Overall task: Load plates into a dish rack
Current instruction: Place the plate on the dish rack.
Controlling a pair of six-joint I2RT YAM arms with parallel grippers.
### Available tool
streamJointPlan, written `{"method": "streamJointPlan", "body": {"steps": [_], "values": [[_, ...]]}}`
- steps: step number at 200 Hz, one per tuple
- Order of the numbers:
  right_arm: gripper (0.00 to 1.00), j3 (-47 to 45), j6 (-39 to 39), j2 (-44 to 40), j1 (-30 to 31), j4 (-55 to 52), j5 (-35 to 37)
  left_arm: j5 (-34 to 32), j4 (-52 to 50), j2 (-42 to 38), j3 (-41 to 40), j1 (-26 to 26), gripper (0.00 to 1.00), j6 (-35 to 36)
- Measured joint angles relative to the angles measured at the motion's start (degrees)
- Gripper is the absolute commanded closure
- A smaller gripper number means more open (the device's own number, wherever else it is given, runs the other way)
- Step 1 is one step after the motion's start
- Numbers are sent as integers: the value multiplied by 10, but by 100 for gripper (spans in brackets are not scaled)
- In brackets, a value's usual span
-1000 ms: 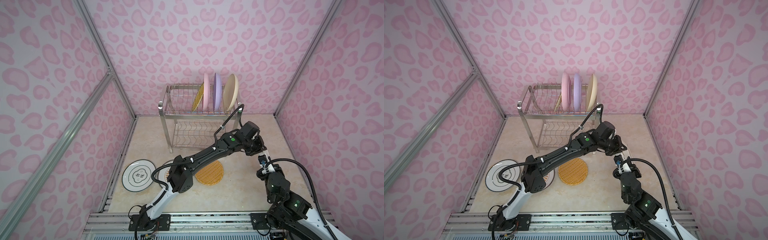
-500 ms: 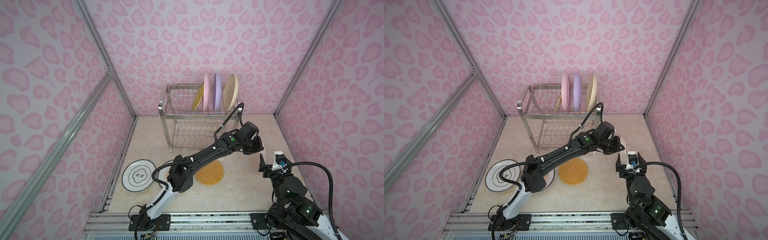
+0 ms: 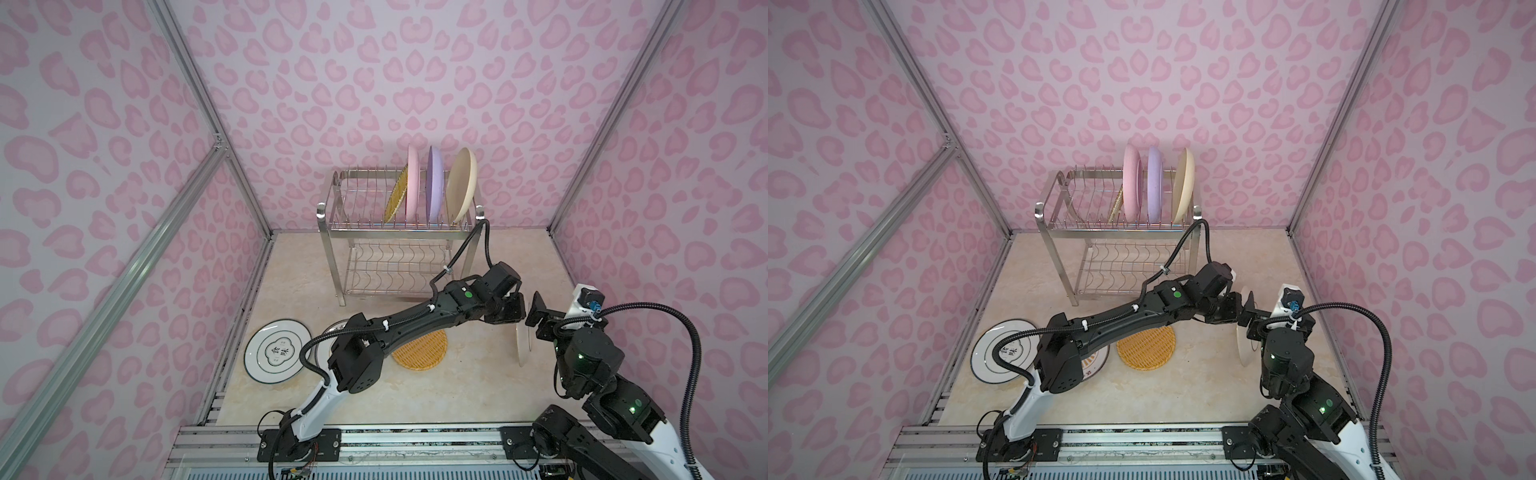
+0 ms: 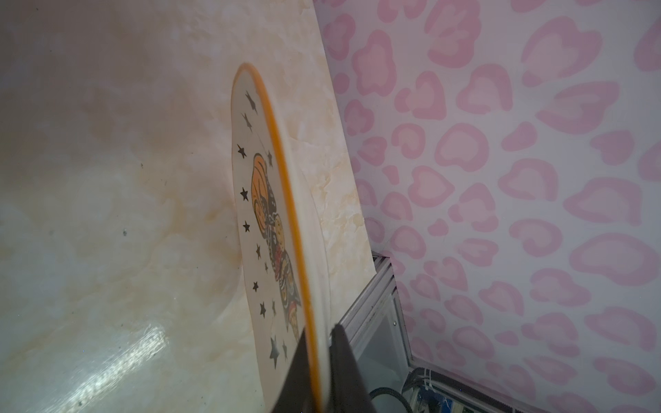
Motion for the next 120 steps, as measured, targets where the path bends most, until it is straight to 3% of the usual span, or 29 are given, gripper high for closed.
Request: {"method": "streamJointPlan", "body": {"steps": [62, 120], "values": [[1, -7, 84, 20, -227, -3, -228, -52, -3, -152, -126, -16, 96, 55], [1, -18, 149, 72, -344, 5, -407, -62, 61, -315, -223, -31, 96, 94]]}}
